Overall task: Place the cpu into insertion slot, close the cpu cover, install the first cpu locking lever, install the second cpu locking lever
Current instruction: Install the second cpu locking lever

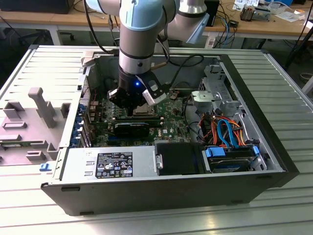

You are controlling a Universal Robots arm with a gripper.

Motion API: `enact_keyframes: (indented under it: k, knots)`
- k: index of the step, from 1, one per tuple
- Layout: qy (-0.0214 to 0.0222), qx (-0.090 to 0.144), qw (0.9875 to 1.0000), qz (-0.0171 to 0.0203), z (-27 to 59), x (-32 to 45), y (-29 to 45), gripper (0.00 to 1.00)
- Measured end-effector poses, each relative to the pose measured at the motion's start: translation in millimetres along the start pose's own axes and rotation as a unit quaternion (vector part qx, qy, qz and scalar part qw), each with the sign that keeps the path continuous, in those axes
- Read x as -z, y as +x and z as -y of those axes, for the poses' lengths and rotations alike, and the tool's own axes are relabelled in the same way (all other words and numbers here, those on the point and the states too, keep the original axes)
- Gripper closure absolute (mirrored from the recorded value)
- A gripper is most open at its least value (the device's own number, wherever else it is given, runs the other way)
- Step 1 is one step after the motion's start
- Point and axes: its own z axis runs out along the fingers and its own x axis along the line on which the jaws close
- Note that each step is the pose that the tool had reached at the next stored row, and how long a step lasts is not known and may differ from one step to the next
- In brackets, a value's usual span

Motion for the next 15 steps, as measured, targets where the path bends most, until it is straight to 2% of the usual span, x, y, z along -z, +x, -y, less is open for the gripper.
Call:
enact_keyframes:
  k: [2, 5, 7, 8, 9, 11, 12, 14, 15]
  knots:
    - [0.0000, 0.000, 1.0000, 0.0000, 0.0, -0.5, 0.2, 0.89]
    - [-0.0034, 0.000, 1.0000, 0.0008, 4.1, -0.4, 1.4, 0.89]
    - [-0.0090, 0.001, 1.0000, 0.0020, 8.1, -0.2, 2.2, 0.89]
    - [-0.0171, 0.002, 0.9998, 0.0036, 10.5, -0.1, 2.7, 0.89]
    - [-0.0278, 0.003, 0.9996, 0.0059, 12.2, 0.1, 3.1, 0.89]
    - [-0.0381, 0.004, 0.9992, 0.0080, 13.7, 0.1, 3.4, 0.89]
    - [-0.0430, 0.005, 0.9990, 0.0090, 14.8, 0.0, 3.6, 0.89]
    - [-0.0479, 0.005, 0.9988, 0.0101, 17.5, -0.7, 4.1, 0.89]
    - [-0.0489, 0.005, 0.9987, 0.0103, 18.5, -1.0, 4.3, 0.89]
